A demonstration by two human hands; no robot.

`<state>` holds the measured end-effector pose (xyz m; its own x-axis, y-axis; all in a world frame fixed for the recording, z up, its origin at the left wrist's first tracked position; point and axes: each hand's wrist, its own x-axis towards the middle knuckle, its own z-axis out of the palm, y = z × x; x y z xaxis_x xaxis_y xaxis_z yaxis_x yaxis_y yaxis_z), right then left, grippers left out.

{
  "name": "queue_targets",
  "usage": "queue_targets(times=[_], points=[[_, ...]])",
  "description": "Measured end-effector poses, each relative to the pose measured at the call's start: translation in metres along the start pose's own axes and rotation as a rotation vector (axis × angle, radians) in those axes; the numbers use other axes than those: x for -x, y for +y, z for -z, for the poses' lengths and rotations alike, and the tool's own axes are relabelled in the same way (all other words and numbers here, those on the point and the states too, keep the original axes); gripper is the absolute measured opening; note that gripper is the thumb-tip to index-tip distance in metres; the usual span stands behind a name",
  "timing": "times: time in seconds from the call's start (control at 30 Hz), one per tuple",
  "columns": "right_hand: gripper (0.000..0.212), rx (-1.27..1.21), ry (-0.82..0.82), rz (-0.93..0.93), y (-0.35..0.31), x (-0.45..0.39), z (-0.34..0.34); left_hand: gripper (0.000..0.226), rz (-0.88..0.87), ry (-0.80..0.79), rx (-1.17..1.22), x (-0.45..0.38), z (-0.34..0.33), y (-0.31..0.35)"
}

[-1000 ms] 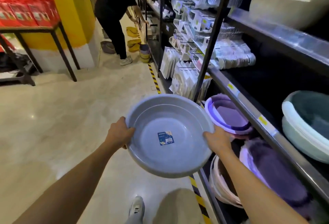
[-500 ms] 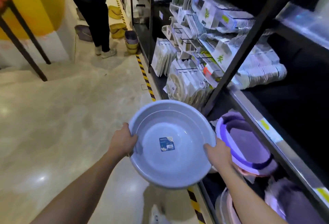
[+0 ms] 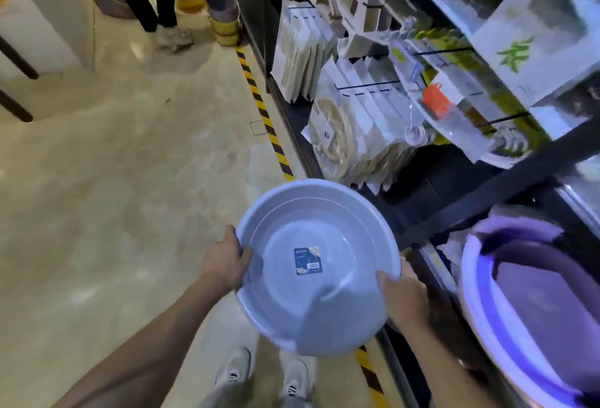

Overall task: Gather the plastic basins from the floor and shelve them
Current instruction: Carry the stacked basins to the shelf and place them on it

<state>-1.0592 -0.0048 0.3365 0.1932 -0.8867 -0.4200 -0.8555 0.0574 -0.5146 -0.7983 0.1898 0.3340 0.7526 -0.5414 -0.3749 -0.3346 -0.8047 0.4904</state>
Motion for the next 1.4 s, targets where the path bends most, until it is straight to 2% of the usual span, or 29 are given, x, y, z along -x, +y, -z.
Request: queue_targets(times=[0.13, 0.27, 0.47, 0.63, 0.8, 1.13, 1.23, 1.4], points=[[0.024, 0.011, 0.031, -0.037, 0.026, -0.051, -0.075, 0.023, -0.009, 0.023, 0.031, -0.066, -0.071, -0.041], [0.021, -0.141, 0.055, -0.069, 0.067, -0.102, -0.160, 0.024, -0.038, 0.014, 0.034, -0.126, -0.147, -0.091], [0.025, -0.052, 0.072, -0.075, 0.132, -0.163, -0.265, 0.026, -0.096, 0.021, 0.005, -0.204, -0.250, -0.159], [0.031, -0.040, 0.117, -0.070, 0.168, -0.201, -0.323, 0.023, -0.116, 0.009, -0.006, -0.245, -0.313, -0.200], [0.015, -0.086, 0.191, 0.003, 0.177, -0.238, -0.342, 0.021, -0.108, 0.052, 0.069, -0.277, -0.339, -0.204], [0.019, -0.130, 0.223, 0.047, 0.186, -0.292, -0.355, 0.020, -0.159, 0.028, 0.076, -0.320, -0.356, -0.186], [0.019, -0.135, 0.230, 0.055, 0.188, -0.301, -0.368, 0.020, -0.144, 0.028, 0.033, -0.327, -0.365, -0.193], [0.014, -0.105, 0.224, 0.065, 0.184, -0.306, -0.381, 0.026, -0.090, 0.050, -0.166, -0.333, -0.372, -0.207]])
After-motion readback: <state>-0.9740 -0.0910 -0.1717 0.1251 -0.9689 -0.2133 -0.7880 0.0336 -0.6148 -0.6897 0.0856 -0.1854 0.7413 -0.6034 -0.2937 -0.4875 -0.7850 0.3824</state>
